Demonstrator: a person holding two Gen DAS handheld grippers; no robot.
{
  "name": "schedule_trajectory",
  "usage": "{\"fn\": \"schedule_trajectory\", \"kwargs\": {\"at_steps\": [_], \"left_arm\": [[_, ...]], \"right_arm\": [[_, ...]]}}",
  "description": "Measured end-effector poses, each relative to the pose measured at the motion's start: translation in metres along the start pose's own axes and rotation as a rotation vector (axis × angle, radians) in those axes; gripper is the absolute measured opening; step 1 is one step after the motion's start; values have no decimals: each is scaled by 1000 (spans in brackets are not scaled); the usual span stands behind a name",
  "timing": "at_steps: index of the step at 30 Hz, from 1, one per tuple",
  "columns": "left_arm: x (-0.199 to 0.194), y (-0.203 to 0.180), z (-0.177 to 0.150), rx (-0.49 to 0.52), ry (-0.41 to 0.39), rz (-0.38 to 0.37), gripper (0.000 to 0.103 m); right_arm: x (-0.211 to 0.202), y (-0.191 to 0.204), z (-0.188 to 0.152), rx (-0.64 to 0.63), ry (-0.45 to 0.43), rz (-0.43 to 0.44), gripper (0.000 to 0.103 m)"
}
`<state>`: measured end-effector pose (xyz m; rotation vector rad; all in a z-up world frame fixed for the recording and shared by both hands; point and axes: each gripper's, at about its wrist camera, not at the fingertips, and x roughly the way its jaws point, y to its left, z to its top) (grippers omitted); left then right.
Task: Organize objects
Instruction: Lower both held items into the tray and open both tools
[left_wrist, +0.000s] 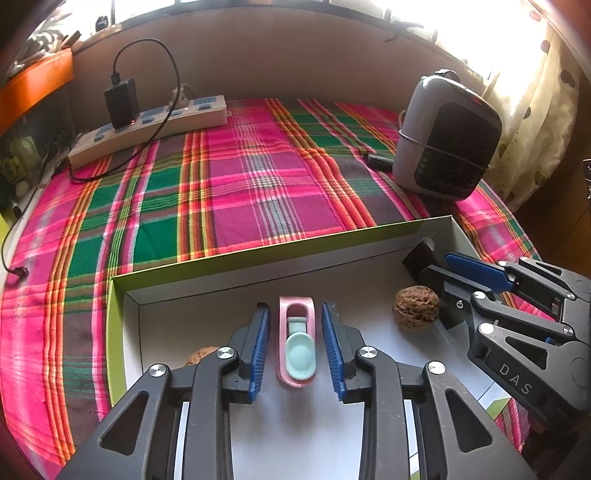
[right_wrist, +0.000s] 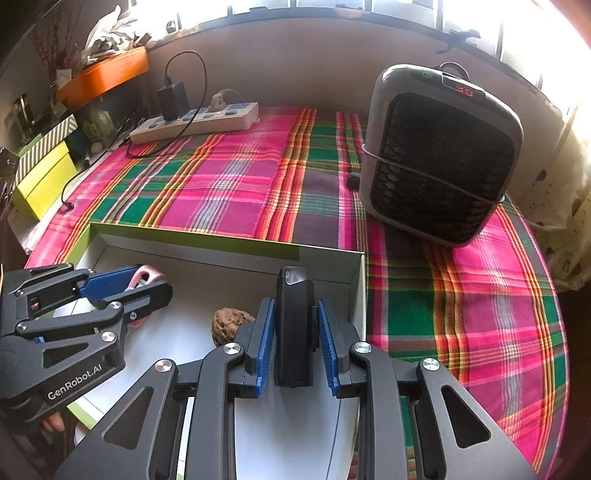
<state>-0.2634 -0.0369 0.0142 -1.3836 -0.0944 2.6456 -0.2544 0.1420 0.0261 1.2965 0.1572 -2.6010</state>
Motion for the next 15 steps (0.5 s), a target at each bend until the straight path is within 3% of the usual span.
{"fn": "schedule_trajectory", "kwargs": {"at_steps": [11, 15], "left_arm": [[-18, -1, -3, -8, -32, -6, 29], [-27, -1, -6, -11, -46, -9, 30]], "right_arm": [[-11, 0, -4, 12, -30, -11, 25], [-19, 0, -6, 21, -44, -8, 34]]}}
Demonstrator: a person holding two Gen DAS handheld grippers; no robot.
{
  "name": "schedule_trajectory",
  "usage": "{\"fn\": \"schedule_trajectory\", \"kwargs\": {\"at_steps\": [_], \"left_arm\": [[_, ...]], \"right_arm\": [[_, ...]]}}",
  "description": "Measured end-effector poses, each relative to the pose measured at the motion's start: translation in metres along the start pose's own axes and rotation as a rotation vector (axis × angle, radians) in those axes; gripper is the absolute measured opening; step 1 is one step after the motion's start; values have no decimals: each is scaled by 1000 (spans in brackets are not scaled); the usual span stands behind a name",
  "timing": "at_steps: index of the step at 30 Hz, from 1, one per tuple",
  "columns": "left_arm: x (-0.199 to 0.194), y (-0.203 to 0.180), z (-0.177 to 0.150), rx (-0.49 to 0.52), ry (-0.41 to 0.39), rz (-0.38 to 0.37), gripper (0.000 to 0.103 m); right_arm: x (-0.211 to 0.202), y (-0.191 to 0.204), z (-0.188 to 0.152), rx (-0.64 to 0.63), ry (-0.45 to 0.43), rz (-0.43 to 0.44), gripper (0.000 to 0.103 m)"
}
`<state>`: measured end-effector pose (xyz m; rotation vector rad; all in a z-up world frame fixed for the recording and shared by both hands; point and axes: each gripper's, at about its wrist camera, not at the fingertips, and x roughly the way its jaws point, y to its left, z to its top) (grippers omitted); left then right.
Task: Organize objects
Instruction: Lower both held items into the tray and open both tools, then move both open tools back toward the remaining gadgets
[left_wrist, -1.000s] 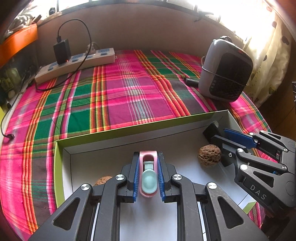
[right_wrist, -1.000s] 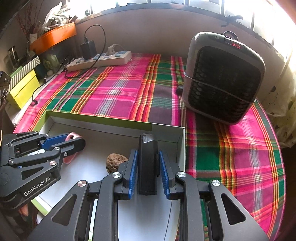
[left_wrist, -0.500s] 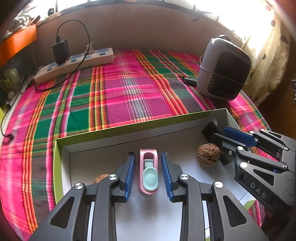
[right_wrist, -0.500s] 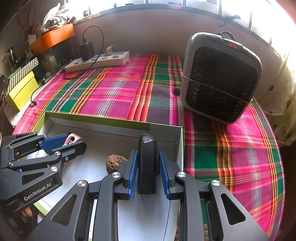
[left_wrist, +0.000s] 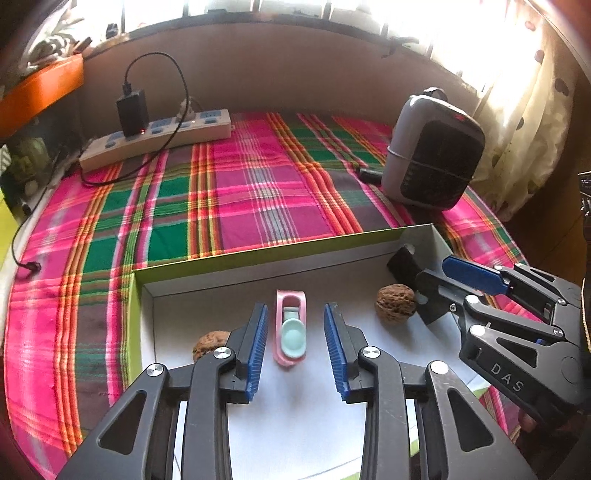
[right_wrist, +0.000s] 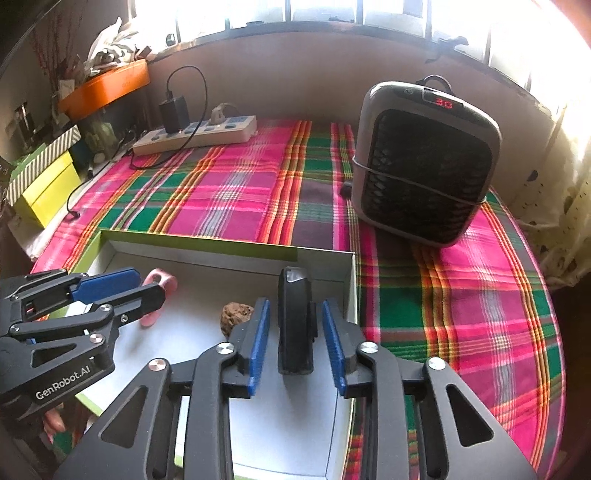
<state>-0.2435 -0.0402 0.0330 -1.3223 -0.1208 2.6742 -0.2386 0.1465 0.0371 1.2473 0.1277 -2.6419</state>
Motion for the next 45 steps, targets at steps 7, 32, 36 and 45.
{"fn": "schedule_trajectory", "kwargs": {"at_steps": [7, 32, 36, 45], "left_arm": [[-19, 0, -8, -2, -26, 3, 30], [-80, 11, -71, -38, -90, -19, 30], [-91, 16, -86, -39, -99, -28, 30], [-101, 30, -113, -38, -92, -66, 30]], "right_arm": [[-16, 0, -6, 21, -25, 4, 36], [-83, 16, -64, 71, -94, 51, 37], [-93, 32, -84, 45, -102, 97, 37], [-100, 68, -117, 1, -92, 201, 43]]}}
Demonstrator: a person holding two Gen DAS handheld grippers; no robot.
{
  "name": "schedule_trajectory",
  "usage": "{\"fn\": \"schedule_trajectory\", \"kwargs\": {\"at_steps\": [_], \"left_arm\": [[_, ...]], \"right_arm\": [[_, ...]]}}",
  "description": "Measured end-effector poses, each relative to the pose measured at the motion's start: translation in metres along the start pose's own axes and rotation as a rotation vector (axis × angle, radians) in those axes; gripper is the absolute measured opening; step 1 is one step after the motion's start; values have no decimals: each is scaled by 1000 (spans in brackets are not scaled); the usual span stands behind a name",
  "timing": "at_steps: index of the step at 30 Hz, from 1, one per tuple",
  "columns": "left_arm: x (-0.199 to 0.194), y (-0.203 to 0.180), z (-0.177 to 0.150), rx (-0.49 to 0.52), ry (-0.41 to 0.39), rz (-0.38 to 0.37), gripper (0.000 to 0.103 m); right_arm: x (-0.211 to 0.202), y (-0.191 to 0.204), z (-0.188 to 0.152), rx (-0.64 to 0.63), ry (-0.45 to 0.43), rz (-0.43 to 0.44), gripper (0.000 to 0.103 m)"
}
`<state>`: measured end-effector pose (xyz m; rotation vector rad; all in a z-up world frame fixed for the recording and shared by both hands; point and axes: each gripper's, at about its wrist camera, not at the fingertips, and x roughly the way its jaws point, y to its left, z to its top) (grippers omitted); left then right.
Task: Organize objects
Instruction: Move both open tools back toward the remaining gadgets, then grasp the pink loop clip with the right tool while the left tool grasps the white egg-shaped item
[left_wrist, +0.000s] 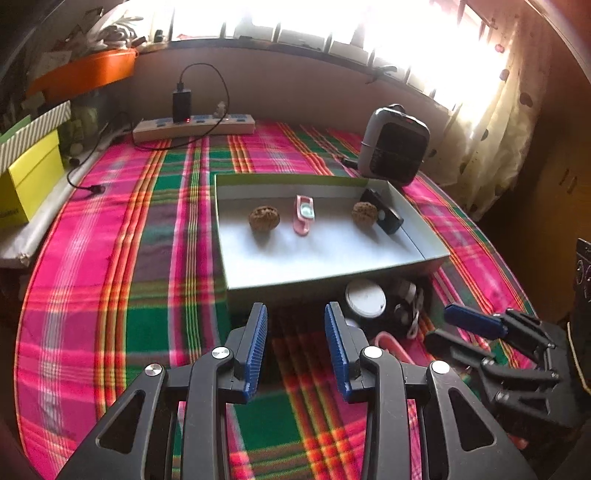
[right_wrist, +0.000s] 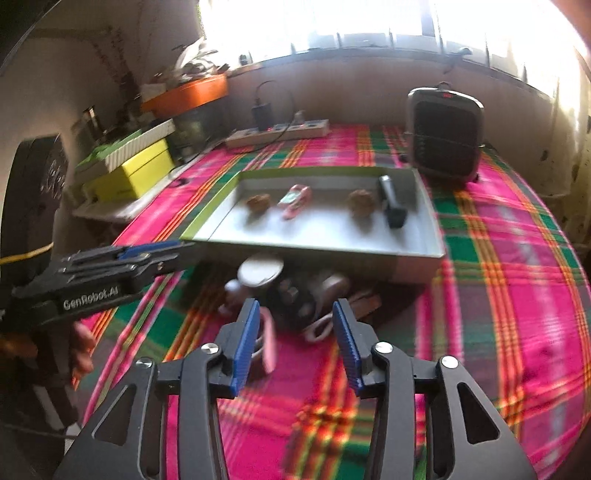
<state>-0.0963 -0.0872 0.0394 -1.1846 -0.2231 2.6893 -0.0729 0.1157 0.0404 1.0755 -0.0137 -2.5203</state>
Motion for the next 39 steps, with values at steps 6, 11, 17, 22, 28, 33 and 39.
{"fn": "schedule_trajectory", "kwargs": {"at_steps": [6, 11, 17, 22, 28, 33, 39], "left_arm": [[-2, 5, -12, -2, 18, -19, 30], [-2, 11, -18, -13, 24, -30, 30], [2, 16, -20, -21, 31, -37, 30], [7, 13, -20, -15, 43, -49, 30], [12, 6, -16, -8, 52, -68, 31], [20, -3, -13, 0, 68, -75, 31], [27, -15, -11, 29, 84, -74, 32]], "right_arm": [[13, 17, -10, -28, 36, 8, 44], [25, 26, -14, -49, 73, -9, 44], [34, 28, -16, -61, 97, -28, 44], [36, 29, -14, -71, 100, -36, 44], [36, 27, -14, -83, 103, -55, 29], [33, 23, -16, -88, 103, -49, 25], [25, 14, -21, -86, 104, -41, 25]]}}
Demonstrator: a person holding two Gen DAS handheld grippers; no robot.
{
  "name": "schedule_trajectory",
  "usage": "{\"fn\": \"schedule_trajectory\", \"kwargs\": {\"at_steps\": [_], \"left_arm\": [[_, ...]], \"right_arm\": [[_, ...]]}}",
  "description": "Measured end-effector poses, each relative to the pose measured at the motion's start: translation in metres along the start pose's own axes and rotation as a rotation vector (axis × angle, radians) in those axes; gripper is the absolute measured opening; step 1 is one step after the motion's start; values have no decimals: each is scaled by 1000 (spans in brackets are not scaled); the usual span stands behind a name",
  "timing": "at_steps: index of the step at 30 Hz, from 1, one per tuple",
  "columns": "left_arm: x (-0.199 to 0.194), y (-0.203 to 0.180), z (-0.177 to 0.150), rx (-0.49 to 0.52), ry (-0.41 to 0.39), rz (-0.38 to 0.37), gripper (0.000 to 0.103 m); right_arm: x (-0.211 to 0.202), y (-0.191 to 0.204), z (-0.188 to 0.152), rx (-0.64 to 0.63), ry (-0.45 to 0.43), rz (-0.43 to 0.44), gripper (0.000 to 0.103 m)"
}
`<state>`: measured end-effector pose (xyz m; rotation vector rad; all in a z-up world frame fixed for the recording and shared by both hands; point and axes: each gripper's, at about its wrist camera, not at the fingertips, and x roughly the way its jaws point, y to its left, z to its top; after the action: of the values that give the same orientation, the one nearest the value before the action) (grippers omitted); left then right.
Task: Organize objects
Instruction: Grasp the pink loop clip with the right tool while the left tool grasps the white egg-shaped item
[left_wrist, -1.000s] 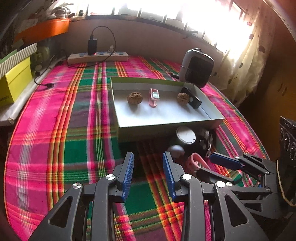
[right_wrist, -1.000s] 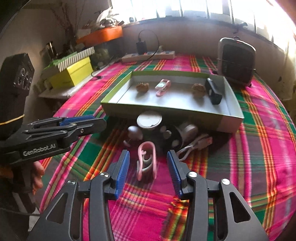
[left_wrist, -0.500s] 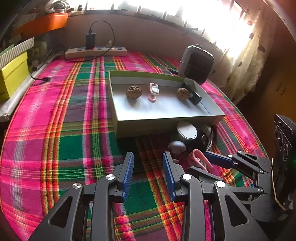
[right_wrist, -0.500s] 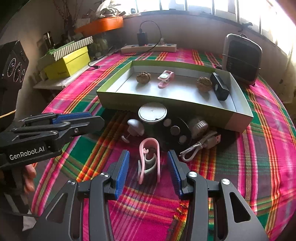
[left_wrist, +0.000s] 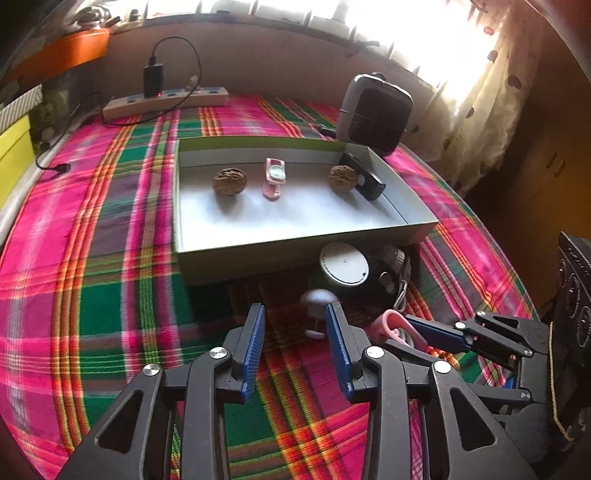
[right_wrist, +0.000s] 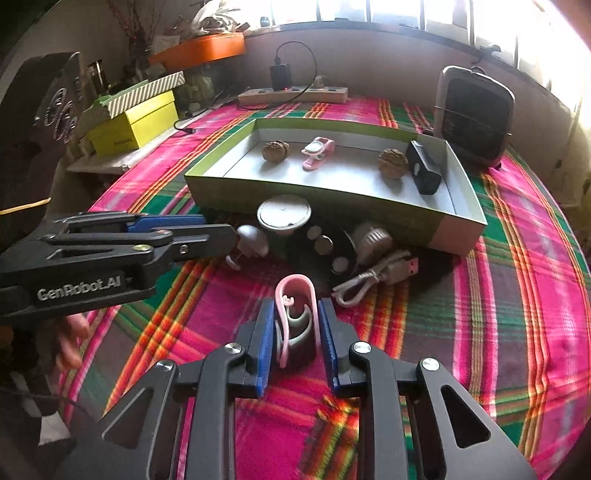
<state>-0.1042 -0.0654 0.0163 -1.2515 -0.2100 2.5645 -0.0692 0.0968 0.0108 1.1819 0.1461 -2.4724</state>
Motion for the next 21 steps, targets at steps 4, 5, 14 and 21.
{"fn": "schedule_trajectory", "kwargs": {"at_steps": [4, 5, 14, 21], "left_arm": [[6, -7, 2, 13, 10, 11, 35], [7, -8, 1, 16, 11, 14, 35], [19, -13, 5, 11, 29, 36, 37], [21, -17, 6, 21, 27, 66, 37]], "right_arm": [[-6, -8, -4, 9, -3, 3, 25], [-7, -9, -5, 10, -4, 4, 25], [-17, -24, -7, 26, -24, -4, 25], [-16, -30, -7, 26, -23, 5, 25]]}}
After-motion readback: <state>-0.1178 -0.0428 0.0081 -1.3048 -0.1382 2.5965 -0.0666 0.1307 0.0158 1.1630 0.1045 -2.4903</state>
